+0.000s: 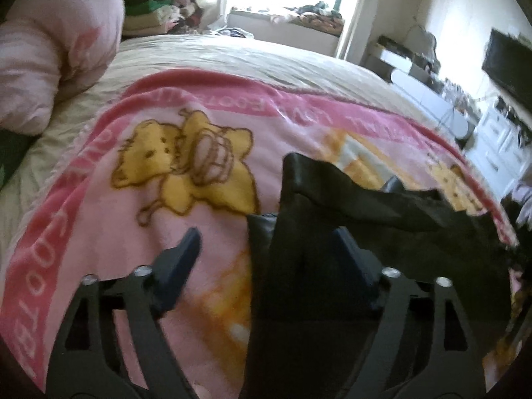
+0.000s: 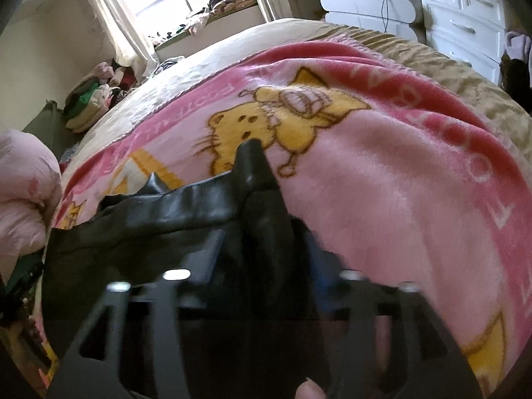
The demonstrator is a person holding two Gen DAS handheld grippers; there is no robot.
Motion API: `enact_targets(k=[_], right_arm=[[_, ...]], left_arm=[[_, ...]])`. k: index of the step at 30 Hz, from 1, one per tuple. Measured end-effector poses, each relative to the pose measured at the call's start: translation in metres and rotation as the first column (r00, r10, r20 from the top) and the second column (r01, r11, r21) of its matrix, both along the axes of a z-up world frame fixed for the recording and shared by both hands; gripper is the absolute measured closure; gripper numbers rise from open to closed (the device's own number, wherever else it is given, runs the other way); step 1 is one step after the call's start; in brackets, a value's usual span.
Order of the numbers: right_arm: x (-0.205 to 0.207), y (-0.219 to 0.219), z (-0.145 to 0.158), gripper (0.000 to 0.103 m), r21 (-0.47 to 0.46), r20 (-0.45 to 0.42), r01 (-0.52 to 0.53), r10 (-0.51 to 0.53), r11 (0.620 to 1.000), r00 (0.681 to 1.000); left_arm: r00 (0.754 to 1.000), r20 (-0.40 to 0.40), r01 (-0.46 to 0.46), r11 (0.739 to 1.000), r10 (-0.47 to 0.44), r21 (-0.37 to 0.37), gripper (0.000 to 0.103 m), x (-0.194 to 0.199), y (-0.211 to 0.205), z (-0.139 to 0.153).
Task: Fold large clothes
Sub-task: 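Lower the hem onto the jacket and open both tools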
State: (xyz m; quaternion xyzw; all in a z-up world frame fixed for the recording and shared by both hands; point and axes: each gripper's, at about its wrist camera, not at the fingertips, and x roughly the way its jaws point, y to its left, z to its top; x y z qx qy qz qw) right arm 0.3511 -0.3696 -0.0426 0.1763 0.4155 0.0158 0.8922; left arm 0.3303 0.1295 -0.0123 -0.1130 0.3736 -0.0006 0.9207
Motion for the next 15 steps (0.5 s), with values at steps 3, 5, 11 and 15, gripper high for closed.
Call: enact_targets(k=[3,5,11,15], right_arm=[[-0.011,0.0,0.007,0.019,0.016,0.013,-0.016,0.016,1.0,1.0],[-0.019,-0.002,0.01,0.018,0.045,0.011,-0.033,0.033,0.998,0.999],[-0.048,-0.008,0.015,0.017,0.108,0.009,-0.054,0.053,0.993,0.999],[-0.068,-0.005,0.016,0.017,0.116,0.014,-0.075,0.074,0.99,0.997]], left_arm=[[1.0,-0.013,-0.021,0.999,0.02,-0.049,0.009,-0.009,0.012,0.005],[0.999,-0.04,-0.033,0.994,0.029,-0.101,0.01,-0.015,0.02,0.003],[0.996,-0.09,-0.029,0.969,0.007,-0.247,0.01,-0.034,0.031,-0.009],[0.993,-0.117,0.003,0.964,-0.035,-0.264,0.01,-0.049,0.025,-0.015]])
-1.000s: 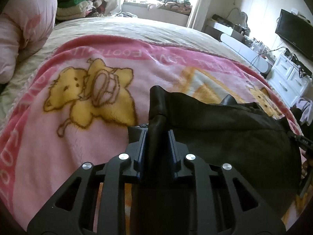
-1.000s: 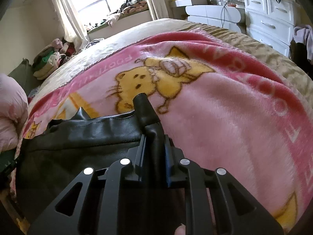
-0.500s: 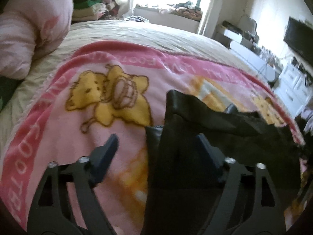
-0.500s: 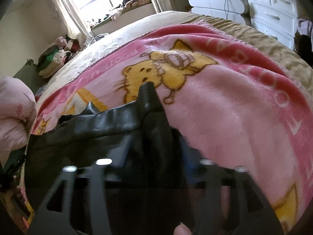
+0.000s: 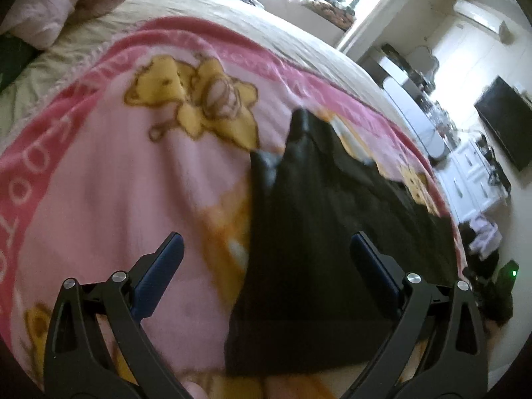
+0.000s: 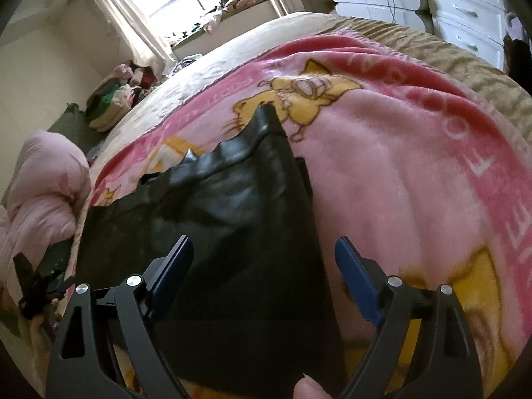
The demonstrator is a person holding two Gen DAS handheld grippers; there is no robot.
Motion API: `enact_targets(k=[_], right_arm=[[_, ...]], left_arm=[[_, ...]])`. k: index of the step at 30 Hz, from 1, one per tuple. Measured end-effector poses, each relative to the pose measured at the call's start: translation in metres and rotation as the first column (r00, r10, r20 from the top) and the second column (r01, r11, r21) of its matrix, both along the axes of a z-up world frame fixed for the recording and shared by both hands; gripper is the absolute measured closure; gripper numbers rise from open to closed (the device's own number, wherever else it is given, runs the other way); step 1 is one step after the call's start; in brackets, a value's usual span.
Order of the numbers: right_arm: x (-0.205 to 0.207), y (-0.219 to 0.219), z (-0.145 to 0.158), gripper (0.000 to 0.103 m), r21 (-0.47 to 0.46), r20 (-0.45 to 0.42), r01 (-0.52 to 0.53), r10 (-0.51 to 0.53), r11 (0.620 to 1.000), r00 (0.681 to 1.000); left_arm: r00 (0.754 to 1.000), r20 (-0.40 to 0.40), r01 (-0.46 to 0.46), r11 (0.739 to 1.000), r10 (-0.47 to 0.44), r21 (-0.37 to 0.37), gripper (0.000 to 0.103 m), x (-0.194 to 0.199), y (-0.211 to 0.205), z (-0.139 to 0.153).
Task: Fold large clothes
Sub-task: 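Lower the hem onto the jacket and open both tools, then smooth the folded jacket with both open tools and withdraw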
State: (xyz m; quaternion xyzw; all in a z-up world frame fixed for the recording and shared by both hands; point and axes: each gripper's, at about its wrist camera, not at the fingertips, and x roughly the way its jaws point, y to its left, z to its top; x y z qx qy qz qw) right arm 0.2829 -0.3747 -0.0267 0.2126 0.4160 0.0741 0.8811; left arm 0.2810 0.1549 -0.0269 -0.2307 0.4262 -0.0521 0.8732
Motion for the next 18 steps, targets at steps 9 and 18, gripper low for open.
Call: enact_targets(k=[9,18], right_arm=[[-0.035,-0.001,-0.027,0.018,0.042,-0.086,-0.011,0.014,0.999,0.996],[-0.059,-0.012,-0.033,0.061,0.104,-0.066,0.007,0.0,0.995,0.998]], left_arm=[[0.998,-0.053,0.04,0.996,-0.044,-0.078,0.01,-0.022,-0.004,-0.025],[0.994,-0.083,0.061,0.997,-0.065,-0.053,0.023,-0.024,-0.035,-0.039]])
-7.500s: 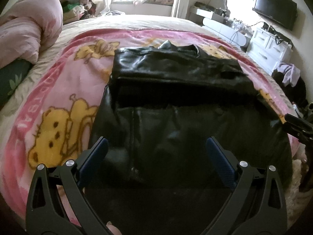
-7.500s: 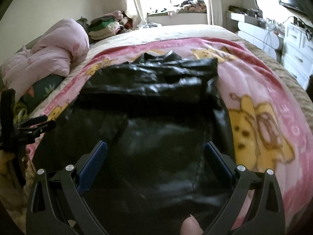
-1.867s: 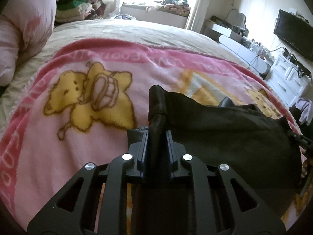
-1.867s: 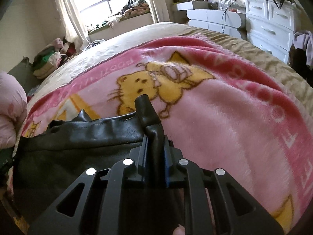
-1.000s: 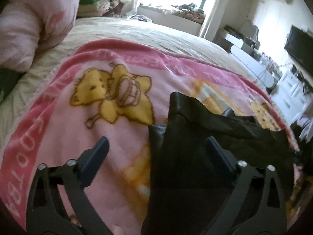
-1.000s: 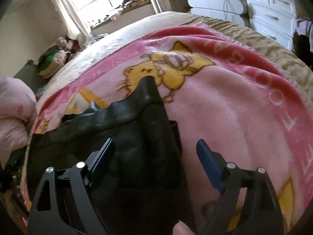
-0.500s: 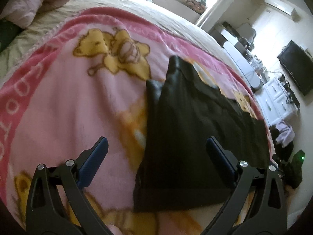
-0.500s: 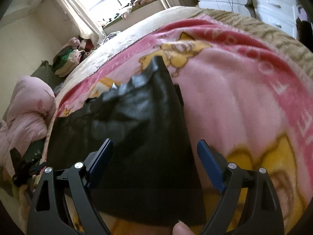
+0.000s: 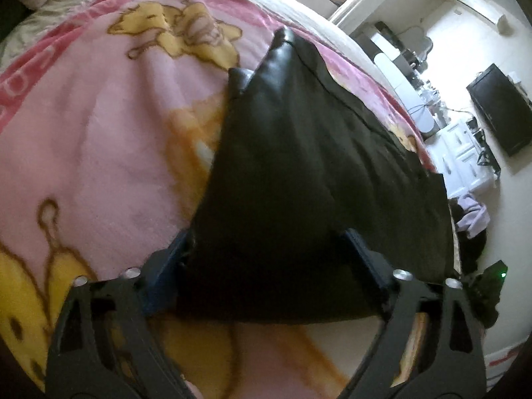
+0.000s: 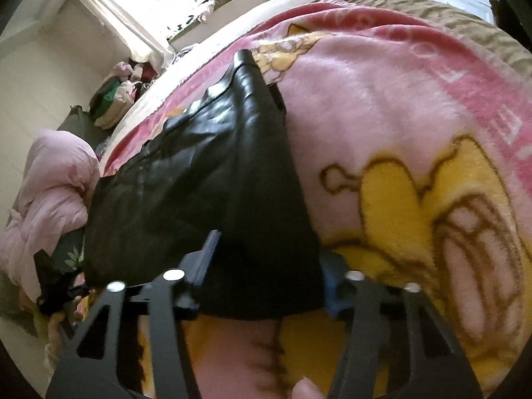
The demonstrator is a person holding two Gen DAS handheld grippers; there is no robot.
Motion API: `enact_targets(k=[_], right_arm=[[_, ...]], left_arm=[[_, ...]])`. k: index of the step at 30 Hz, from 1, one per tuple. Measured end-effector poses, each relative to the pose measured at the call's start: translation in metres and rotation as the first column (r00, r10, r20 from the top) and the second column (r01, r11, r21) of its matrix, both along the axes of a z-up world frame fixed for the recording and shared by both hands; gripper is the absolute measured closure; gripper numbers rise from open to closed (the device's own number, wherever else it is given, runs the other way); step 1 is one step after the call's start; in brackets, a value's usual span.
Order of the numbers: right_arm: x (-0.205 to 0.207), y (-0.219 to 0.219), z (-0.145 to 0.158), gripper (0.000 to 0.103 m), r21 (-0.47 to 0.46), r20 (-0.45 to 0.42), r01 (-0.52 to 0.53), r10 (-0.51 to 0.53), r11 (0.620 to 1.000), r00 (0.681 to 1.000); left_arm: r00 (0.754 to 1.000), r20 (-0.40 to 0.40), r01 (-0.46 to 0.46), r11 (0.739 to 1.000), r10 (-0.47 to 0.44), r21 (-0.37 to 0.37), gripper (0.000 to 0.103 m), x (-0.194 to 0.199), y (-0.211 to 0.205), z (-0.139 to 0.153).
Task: Fold large clothes
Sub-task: 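Smooth the folded jacket with both open tools and withdraw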
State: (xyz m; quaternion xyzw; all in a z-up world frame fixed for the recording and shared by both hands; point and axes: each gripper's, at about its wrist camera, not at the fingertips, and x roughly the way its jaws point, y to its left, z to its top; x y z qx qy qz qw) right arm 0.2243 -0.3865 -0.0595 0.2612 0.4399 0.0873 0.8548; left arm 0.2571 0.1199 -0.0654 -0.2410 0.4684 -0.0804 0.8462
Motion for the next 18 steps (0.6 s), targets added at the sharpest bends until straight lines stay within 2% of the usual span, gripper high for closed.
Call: enact_targets(k=[2,6,10,13,17,18], right_arm=[[-0.001,-0.005,-0.002,0.063,0.026,0.0,0.004,-0.004,1.0,1.0],[0.0,-0.009,-0.001,0.063,0.005,-0.002,0.016,-0.016,1.0,1.0],[0.002,-0.008,0.0,0.059,-0.026,-0.015,0.022,-0.022,0.999,1.0],[0.003,-0.005,-0.001,0.056,-0.04,-0.024,0.029,-0.03,0.999,0.999],[-0.002,0.0,0.011,0.053,-0.083,0.002,0.027,-0.027,0.996,1.0],[-0.004,0.003,0.017,0.049,-0.112,0.02,0.024,-0.022,0.993,1.0]], left_arm=[[1.0,0.008,0.005,0.999,-0.005,0.034,0.03,-0.001,-0.005,0.004],[1.0,0.025,0.004,0.999,-0.005,0.054,0.033,-0.013,-0.013,0.015],[0.999,0.034,0.016,0.995,-0.02,0.101,0.032,-0.018,-0.021,0.016],[1.0,0.024,0.012,0.996,-0.014,0.087,0.03,-0.014,-0.016,0.011],[0.999,0.026,0.016,0.993,-0.019,0.114,0.027,-0.016,-0.018,0.018],[0.999,0.024,0.02,0.992,-0.023,0.124,0.027,-0.018,-0.018,0.02]])
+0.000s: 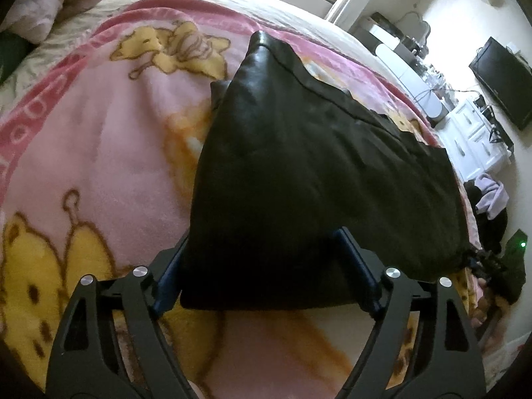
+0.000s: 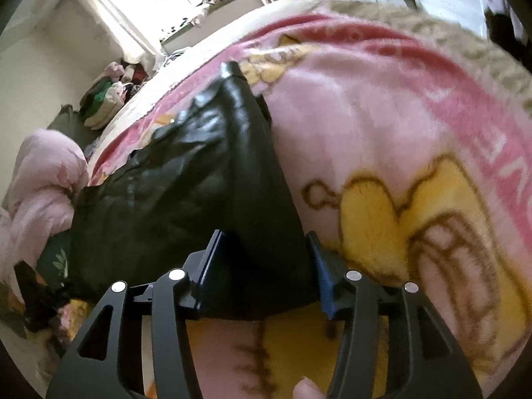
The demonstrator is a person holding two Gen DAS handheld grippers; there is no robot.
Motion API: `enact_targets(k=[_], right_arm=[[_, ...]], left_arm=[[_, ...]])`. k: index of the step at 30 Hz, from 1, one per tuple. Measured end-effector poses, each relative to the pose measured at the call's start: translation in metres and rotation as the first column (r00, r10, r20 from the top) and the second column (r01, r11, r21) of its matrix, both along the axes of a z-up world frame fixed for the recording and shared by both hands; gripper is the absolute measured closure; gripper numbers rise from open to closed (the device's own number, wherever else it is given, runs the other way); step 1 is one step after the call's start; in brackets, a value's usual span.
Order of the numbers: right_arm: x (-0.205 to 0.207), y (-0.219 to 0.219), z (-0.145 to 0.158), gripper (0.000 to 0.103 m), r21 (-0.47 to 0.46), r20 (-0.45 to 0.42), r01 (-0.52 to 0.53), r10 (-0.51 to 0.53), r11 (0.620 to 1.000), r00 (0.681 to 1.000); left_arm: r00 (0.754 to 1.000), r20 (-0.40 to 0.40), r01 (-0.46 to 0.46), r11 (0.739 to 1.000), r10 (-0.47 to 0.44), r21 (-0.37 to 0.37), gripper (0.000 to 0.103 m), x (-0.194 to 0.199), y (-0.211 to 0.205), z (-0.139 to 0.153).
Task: Fold large clothes
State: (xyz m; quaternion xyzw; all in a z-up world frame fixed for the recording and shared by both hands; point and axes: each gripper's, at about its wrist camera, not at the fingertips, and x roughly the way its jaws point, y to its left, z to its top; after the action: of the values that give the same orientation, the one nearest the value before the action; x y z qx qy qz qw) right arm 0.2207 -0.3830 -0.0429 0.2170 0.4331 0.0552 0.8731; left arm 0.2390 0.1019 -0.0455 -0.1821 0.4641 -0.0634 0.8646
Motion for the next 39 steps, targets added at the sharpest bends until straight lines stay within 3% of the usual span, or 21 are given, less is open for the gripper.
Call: enact_targets(k=[1,6,11,15,22,28,31,33,36,39], right_arm=[[-0.001,0.003,0.005,0.043,-0.026,0.019,0.0,0.0,1.0,1.0],[-0.01,0.022,0.036,0.03,-0.131,0.145,-0.001,0.02,0.991,0.989],[-0.014,0.057,0.056,0.03,-0.164,0.229,-0.07,0.107,0.984,0.968],[-0.013,0.097,0.063,0.033,-0.186,0.239,-0.171,0.214,0.967,0.947],[-0.013,0.172,0.053,0.038,-0.26,0.189,-0.323,0.376,0.91,0.907],[-0.014,0.214,0.034,0.043,-0.298,0.123,-0.386,0.436,0.873,0.891],[-0.011,0.231,0.012,0.044,-0.328,0.033,-0.417,0.452,0.848,0.892],[-0.007,0.242,-0.012,0.043,-0.383,-0.051,-0.446,0.464,0.809,0.885],[-0.007,0.247,-0.02,0.043,-0.403,-0.057,-0.435,0.452,0.805,0.89],[-0.004,0.242,-0.015,0.043,-0.364,-0.058,-0.441,0.452,0.82,0.89]], left_arm=[[1.0,0.0,0.003,1.0,-0.003,0.01,0.026,-0.001,-0.001,0.002],[0.999,0.033,-0.011,0.999,0.01,0.037,0.021,-0.005,0.003,0.014],[0.996,0.091,-0.016,0.995,0.007,0.096,0.012,-0.011,0.0,0.033],[0.994,0.113,-0.029,0.993,0.016,0.118,0.01,-0.012,0.001,0.04],[0.995,0.087,-0.053,0.99,0.041,0.131,0.009,-0.007,0.005,0.033],[0.994,0.099,-0.063,0.988,0.049,0.14,0.009,-0.005,0.007,0.034],[0.994,0.1,-0.067,0.988,0.053,0.141,0.009,-0.003,0.009,0.032],[0.994,0.093,-0.072,0.988,0.059,0.137,0.009,-0.002,0.011,0.03],[0.995,0.074,-0.075,0.989,0.066,0.128,0.009,0.003,0.014,0.023],[0.995,0.055,-0.085,0.992,0.08,0.088,0.009,0.008,0.02,0.015]])
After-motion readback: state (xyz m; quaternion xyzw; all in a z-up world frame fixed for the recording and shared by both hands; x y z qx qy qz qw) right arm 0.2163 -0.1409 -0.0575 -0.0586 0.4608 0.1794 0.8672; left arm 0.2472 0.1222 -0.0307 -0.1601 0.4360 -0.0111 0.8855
